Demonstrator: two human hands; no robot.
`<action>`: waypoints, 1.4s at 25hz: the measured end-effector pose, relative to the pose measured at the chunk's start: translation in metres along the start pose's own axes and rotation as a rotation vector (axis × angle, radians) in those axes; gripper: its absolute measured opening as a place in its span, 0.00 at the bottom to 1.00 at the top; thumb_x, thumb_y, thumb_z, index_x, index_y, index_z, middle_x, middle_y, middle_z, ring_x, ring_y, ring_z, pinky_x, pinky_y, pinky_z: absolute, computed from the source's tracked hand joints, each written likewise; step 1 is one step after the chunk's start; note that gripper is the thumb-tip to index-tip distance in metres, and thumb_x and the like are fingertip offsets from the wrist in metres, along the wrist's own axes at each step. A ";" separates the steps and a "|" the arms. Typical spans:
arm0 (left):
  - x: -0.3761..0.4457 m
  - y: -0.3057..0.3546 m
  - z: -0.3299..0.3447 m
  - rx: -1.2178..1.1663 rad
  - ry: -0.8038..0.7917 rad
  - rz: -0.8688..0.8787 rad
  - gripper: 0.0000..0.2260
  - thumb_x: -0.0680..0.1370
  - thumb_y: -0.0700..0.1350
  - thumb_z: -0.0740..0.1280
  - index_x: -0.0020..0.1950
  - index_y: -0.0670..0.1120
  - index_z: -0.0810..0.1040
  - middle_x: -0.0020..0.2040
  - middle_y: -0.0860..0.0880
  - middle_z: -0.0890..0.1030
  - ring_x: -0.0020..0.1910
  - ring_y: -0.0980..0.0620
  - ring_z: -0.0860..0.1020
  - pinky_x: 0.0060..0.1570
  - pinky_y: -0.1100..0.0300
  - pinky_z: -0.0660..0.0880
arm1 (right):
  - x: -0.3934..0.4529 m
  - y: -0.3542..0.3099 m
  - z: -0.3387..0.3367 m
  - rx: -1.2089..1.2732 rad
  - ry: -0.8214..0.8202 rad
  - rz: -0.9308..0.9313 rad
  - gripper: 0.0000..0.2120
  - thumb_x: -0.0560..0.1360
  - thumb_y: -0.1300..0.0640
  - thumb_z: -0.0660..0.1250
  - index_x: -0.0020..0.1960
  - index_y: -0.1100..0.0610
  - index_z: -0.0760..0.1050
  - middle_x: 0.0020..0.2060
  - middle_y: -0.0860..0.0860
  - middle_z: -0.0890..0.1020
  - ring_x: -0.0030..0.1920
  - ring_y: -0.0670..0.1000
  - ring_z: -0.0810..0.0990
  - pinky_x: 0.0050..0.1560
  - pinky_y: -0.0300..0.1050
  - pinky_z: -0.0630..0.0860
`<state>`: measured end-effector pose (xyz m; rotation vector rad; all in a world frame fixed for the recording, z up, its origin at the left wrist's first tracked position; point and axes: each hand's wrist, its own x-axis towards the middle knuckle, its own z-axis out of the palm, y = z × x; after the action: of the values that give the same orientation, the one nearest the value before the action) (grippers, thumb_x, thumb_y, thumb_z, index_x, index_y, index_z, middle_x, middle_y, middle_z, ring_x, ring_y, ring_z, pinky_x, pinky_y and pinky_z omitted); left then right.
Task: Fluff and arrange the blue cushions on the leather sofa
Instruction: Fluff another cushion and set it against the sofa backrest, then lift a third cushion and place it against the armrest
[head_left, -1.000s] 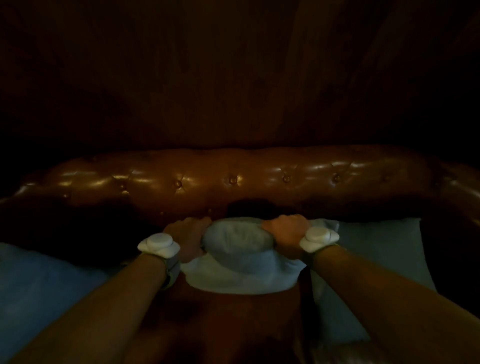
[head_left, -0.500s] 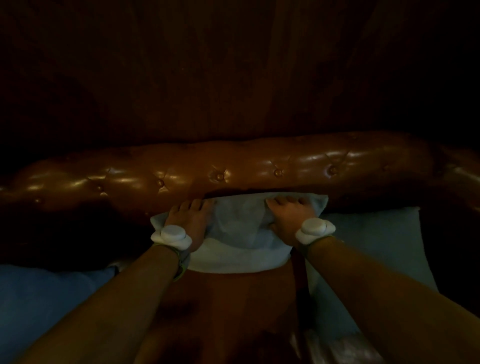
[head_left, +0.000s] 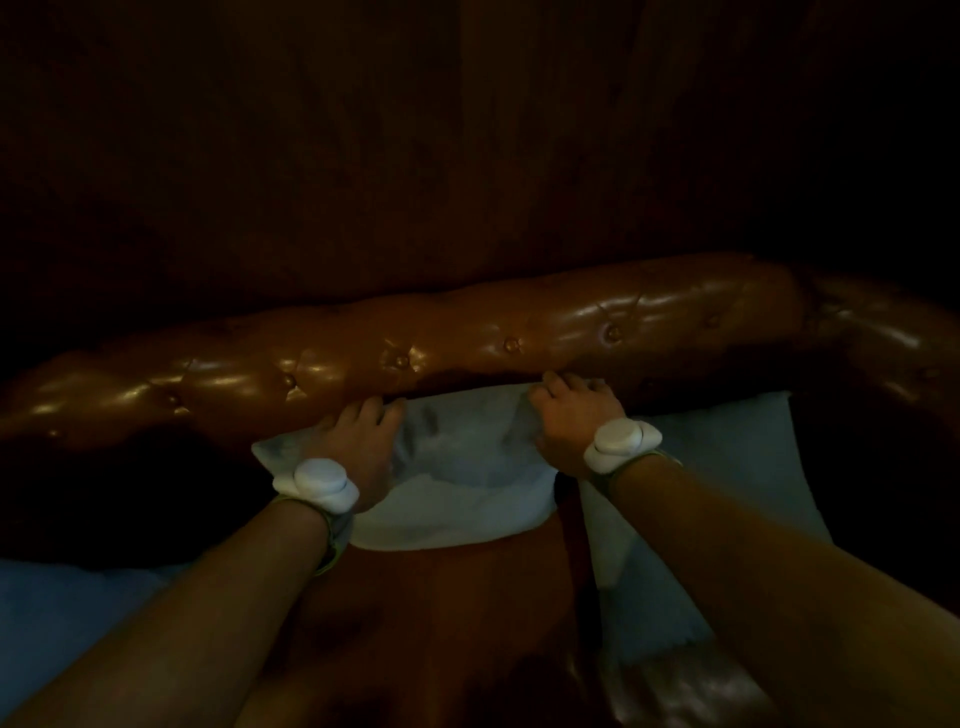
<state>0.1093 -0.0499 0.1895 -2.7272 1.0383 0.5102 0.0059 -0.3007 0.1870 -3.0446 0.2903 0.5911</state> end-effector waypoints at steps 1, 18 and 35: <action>0.000 0.010 -0.006 -0.013 0.023 0.014 0.39 0.75 0.56 0.68 0.80 0.49 0.52 0.76 0.45 0.64 0.72 0.40 0.67 0.65 0.45 0.69 | -0.006 0.007 0.000 0.004 0.017 0.014 0.30 0.76 0.50 0.62 0.75 0.57 0.60 0.75 0.58 0.64 0.73 0.60 0.65 0.71 0.59 0.62; 0.051 0.251 -0.024 0.103 -0.052 0.385 0.19 0.79 0.51 0.63 0.68 0.46 0.69 0.63 0.43 0.75 0.60 0.42 0.76 0.55 0.49 0.73 | -0.114 0.206 0.049 0.228 -0.166 0.371 0.25 0.75 0.53 0.63 0.71 0.57 0.66 0.68 0.55 0.74 0.66 0.58 0.75 0.67 0.50 0.71; 0.147 0.306 0.111 -0.571 -0.491 -0.188 0.31 0.80 0.56 0.63 0.78 0.44 0.59 0.77 0.43 0.65 0.74 0.42 0.66 0.71 0.53 0.66 | -0.066 0.334 0.168 0.397 -0.406 0.476 0.35 0.79 0.44 0.61 0.79 0.59 0.54 0.76 0.58 0.65 0.73 0.60 0.67 0.72 0.50 0.66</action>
<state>-0.0218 -0.3348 0.0173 -2.8507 0.5605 1.5408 -0.1786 -0.6067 0.0587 -2.4043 0.9865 1.0075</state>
